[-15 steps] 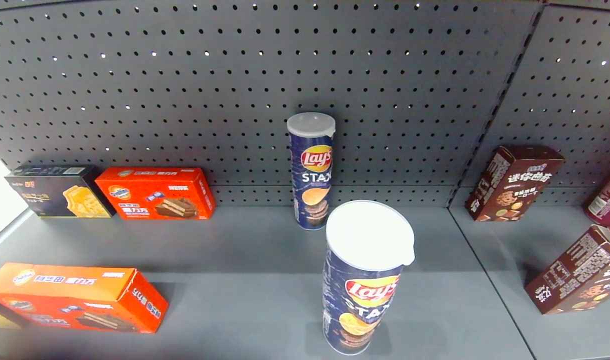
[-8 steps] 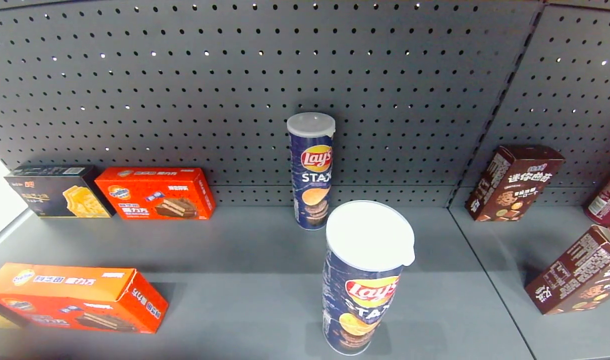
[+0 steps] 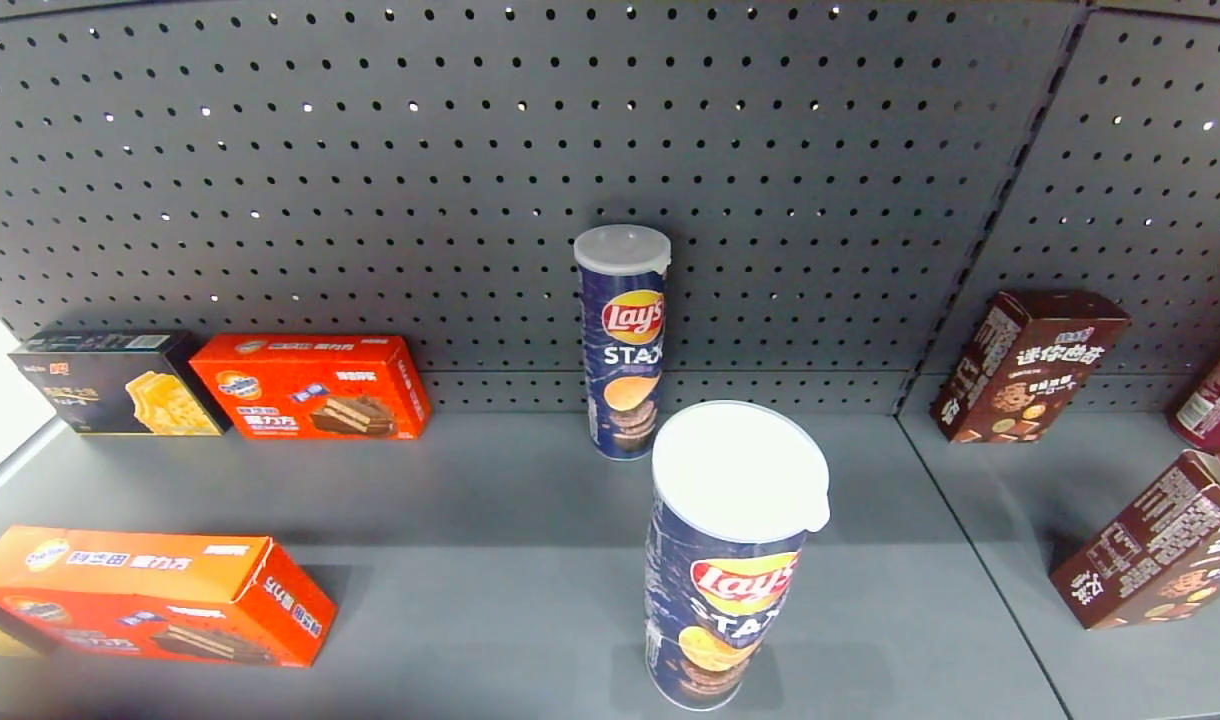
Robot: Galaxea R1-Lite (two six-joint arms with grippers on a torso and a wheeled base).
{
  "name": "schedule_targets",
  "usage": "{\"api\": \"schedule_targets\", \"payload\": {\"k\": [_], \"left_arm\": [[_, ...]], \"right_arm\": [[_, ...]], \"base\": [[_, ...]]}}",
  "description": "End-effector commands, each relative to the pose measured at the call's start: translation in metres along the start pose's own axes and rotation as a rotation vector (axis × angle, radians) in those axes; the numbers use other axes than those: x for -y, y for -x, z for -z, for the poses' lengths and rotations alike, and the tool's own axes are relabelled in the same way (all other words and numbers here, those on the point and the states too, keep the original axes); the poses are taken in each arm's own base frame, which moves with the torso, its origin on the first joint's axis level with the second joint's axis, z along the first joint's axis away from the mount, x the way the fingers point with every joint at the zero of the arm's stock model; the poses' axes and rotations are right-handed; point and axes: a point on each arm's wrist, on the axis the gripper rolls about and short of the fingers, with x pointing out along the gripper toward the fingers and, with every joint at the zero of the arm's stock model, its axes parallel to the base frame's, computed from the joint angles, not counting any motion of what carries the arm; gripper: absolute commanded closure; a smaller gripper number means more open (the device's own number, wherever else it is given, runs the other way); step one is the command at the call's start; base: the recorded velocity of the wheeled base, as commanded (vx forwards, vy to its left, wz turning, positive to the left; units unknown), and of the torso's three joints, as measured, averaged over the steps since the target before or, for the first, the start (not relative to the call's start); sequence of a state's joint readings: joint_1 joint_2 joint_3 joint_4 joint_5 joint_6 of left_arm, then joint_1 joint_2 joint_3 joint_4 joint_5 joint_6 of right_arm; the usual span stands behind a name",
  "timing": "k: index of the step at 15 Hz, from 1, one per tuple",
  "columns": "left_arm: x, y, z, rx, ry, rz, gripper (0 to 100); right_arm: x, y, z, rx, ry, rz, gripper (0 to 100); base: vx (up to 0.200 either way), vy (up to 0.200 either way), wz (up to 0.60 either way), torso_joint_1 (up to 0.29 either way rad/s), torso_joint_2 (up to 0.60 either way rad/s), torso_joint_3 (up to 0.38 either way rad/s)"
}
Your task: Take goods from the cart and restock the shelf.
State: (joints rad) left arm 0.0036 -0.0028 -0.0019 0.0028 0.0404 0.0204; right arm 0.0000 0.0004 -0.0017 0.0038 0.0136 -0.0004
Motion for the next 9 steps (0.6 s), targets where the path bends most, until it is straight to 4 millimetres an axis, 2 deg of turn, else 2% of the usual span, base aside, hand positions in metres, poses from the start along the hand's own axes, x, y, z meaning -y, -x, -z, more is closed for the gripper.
{"api": "schedule_targets", "payload": {"k": [1,9], "left_arm": [[0.0023,-0.0001,-0.0003,-0.003,-0.001,0.107,0],[0.0022,-0.0002,0.0002,-0.004,-0.003,0.099,0]], "right_arm": [[0.0,0.0,0.0,0.001,0.001,0.0,0],[0.0,0.0,0.0001,-0.001,-0.002,0.001,0]], "base": [[0.0,0.0,0.0,0.0,0.0,0.0],[0.0,0.0,0.0,0.0,0.0,0.0]]}}
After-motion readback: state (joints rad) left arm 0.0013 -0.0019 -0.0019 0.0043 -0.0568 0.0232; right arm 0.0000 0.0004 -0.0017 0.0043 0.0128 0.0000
